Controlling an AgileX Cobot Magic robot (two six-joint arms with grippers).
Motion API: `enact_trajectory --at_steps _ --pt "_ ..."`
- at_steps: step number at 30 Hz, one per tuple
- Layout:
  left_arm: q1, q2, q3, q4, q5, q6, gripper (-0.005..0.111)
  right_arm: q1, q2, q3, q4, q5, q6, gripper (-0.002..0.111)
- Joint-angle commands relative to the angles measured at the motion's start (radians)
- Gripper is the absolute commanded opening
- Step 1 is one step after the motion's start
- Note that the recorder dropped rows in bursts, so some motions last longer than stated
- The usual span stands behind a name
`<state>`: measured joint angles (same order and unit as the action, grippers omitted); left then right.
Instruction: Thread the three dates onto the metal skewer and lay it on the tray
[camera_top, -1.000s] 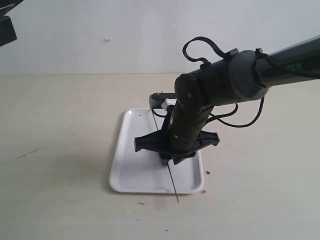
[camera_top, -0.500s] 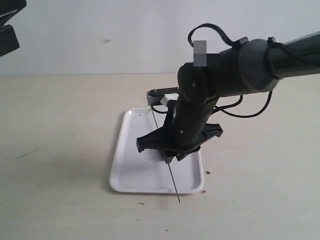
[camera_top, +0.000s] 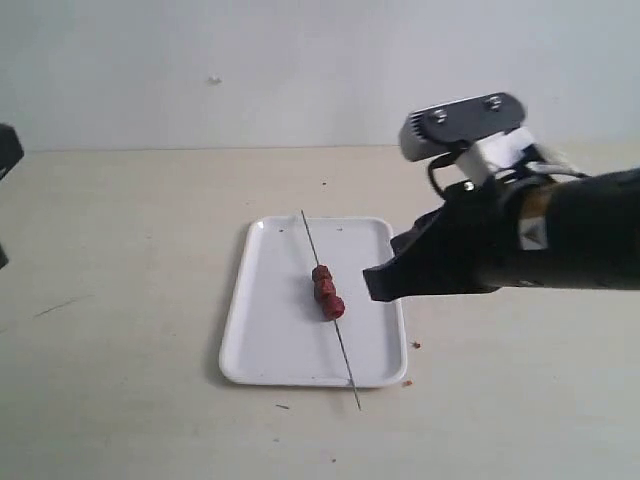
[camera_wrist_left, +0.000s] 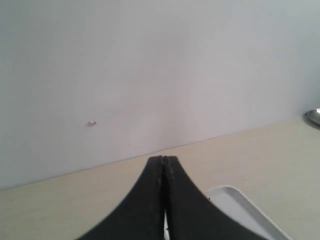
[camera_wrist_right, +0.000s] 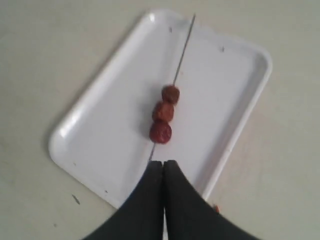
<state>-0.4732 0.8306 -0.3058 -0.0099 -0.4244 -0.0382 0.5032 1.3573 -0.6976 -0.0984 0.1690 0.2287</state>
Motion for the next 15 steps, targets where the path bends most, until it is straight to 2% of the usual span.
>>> enact_trajectory --at_steps 1,6,12,15 --pt "0.002 -0.196 0.133 -0.066 0.008 -0.005 0.000 -0.003 -0.245 0.163 -0.014 -0.214 -0.036 0.000" --pt "0.002 -0.474 0.225 -0.073 0.140 -0.057 0.000 -0.003 -0.516 0.267 -0.014 -0.233 -0.105 0.000" --pt "0.002 -0.757 0.232 -0.079 0.382 -0.071 0.000 -0.003 -0.820 0.338 -0.010 -0.251 -0.086 0.000" --pt "0.002 -0.831 0.232 -0.079 0.502 -0.074 0.000 -0.003 -0.950 0.362 -0.008 -0.245 -0.086 0.000"
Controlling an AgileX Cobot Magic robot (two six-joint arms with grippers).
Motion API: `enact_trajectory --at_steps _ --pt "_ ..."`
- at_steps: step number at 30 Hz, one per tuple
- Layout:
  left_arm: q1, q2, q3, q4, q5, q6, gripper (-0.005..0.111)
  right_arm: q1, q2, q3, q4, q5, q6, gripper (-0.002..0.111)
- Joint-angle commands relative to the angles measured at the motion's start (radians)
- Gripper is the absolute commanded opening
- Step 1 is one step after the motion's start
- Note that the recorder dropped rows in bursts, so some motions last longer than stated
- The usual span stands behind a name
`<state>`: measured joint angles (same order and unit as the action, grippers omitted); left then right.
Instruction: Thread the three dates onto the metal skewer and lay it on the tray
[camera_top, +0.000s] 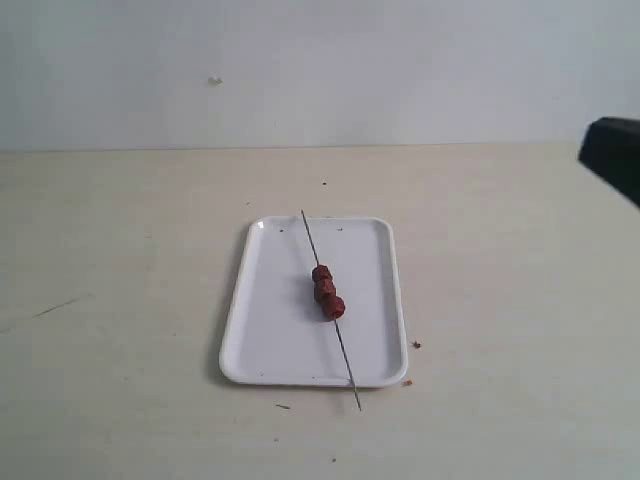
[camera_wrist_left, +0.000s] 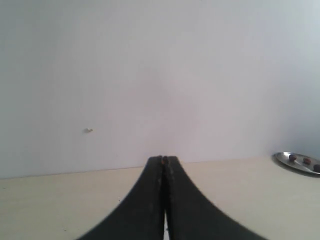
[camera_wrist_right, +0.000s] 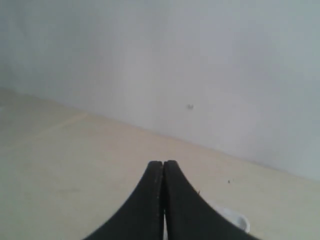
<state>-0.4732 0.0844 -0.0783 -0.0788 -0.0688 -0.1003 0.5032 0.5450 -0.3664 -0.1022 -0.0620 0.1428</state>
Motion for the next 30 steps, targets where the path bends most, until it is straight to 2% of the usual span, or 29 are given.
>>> enact_trajectory --at_steps 1,10,26,30 --pt "0.002 -0.084 0.005 -0.014 0.159 -0.014 0.000 -0.003 -0.164 0.040 -0.002 -0.014 0.000 0.000" --pt "0.002 -0.084 0.003 -0.015 0.271 -0.012 0.000 -0.003 -0.312 0.061 -0.002 0.026 0.068 0.000" --pt "0.002 -0.084 0.003 -0.015 0.274 -0.012 0.000 -0.003 -0.316 0.061 -0.002 0.026 0.068 0.000" --pt "0.002 -0.084 0.003 -0.015 0.274 -0.012 0.000 -0.104 -0.371 0.061 -0.005 0.036 0.068 0.000"
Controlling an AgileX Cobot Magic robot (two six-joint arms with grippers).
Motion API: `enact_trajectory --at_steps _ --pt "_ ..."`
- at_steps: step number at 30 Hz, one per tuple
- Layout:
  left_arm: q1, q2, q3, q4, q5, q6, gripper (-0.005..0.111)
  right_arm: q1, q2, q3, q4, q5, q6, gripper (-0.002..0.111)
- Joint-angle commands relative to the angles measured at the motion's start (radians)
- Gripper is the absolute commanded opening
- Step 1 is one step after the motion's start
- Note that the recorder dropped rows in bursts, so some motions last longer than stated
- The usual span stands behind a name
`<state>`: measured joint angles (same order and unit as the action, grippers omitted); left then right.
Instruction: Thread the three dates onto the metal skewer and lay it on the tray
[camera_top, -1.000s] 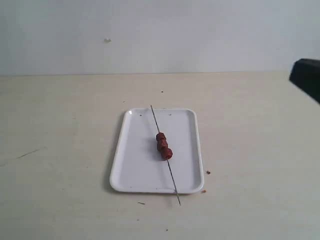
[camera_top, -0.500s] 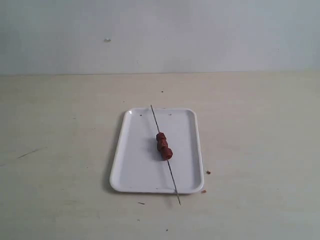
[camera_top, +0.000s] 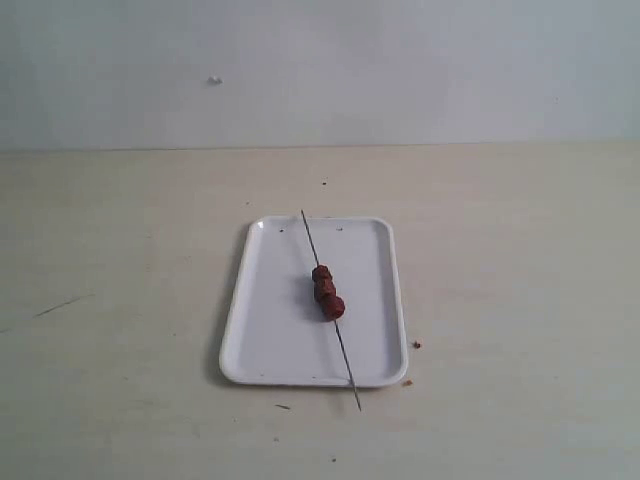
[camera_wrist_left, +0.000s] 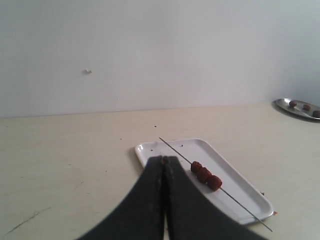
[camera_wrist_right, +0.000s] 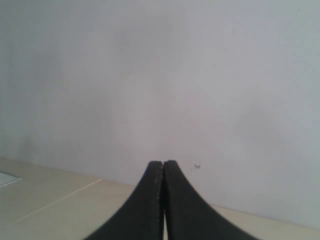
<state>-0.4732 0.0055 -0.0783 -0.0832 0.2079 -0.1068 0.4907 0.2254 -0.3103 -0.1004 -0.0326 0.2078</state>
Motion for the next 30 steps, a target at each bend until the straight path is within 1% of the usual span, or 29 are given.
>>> enact_trajectory --at_steps 1,6,8,15,20,24,26,30 --pt "0.002 -0.005 0.003 -0.010 -0.003 -0.005 0.000 -0.184 -0.097 0.005 -0.006 0.039 -0.001 0.000" --pt "0.002 -0.005 0.003 -0.010 -0.003 -0.001 0.000 -0.506 -0.225 0.005 -0.006 0.285 -0.002 0.000" --pt "0.002 -0.005 0.003 -0.010 -0.003 -0.001 0.000 -0.556 -0.225 0.005 -0.006 0.309 -0.004 0.000" --pt "0.002 -0.005 0.003 -0.010 -0.003 -0.001 0.000 -0.566 -0.225 0.032 -0.006 0.307 -0.004 0.000" --pt "0.002 -0.005 0.003 -0.010 -0.003 -0.001 0.000 -0.566 -0.225 0.167 -0.006 0.281 0.010 0.000" --pt "0.002 -0.005 0.003 -0.010 -0.003 -0.001 0.000 -0.566 -0.225 0.288 -0.006 0.201 0.010 0.000" --pt "0.002 -0.005 0.003 -0.010 -0.003 -0.001 0.000 -0.566 -0.225 0.310 -0.006 0.162 0.010 0.000" --pt "0.002 -0.005 0.003 -0.010 -0.003 -0.001 0.000 -0.566 -0.225 0.310 -0.003 0.234 0.020 0.000"
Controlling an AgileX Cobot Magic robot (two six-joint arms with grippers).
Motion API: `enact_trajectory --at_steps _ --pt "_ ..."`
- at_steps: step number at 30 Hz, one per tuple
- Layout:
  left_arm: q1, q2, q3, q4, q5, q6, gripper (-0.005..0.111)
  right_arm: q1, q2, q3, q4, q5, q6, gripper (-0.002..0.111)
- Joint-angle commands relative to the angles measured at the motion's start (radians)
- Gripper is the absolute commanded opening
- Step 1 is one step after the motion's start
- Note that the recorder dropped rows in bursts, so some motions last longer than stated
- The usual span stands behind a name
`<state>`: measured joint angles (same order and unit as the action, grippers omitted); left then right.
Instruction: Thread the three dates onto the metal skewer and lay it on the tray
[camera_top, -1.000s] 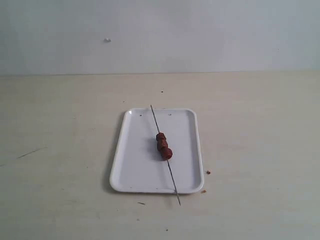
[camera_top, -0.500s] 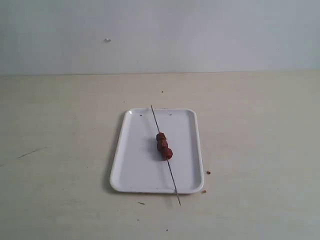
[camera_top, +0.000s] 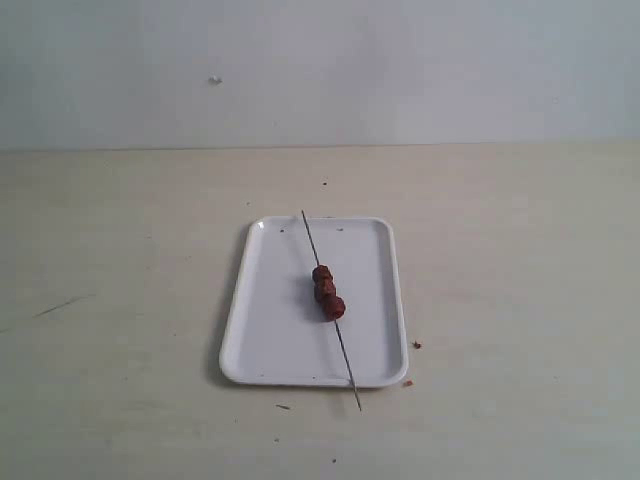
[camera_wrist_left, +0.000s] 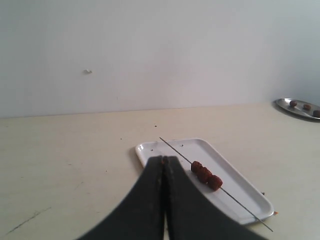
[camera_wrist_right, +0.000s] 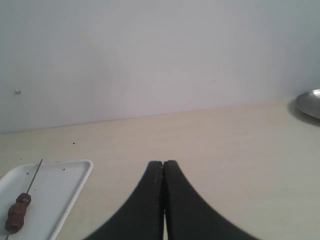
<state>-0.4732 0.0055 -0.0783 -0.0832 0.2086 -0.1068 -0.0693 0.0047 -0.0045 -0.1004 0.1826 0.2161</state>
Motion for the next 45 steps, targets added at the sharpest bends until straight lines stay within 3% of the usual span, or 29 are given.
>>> enact_trajectory --at_steps 1,26,29,32,35,37,39,45 --pt "0.002 -0.005 0.003 -0.010 -0.004 -0.001 0.000 -0.006 -0.005 0.004 -0.003 0.032 0.019 0.000" --pt "0.019 -0.005 0.003 -0.010 -0.004 -0.002 0.000 -0.006 -0.005 0.004 -0.003 0.032 0.021 0.000" --pt "0.086 -0.005 0.003 -0.010 -0.004 -0.002 0.000 -0.006 -0.005 0.004 -0.003 0.032 0.021 0.000" --pt "0.234 -0.005 0.003 0.017 0.011 0.003 0.000 -0.006 -0.005 0.004 -0.003 0.032 0.021 0.000" --pt "0.408 -0.005 0.017 0.022 0.119 -0.002 0.000 -0.006 -0.005 0.004 -0.003 0.032 0.021 0.000" --pt "0.472 -0.005 0.056 0.035 0.084 0.020 0.000 -0.006 -0.005 0.004 -0.003 0.032 0.021 0.000" --pt "0.500 -0.005 0.078 0.039 0.023 0.064 0.000 -0.006 -0.005 0.004 -0.003 0.032 0.021 0.000" --pt "0.502 -0.005 0.078 0.055 0.130 0.107 0.000 -0.006 -0.005 0.004 -0.003 0.032 0.021 0.000"
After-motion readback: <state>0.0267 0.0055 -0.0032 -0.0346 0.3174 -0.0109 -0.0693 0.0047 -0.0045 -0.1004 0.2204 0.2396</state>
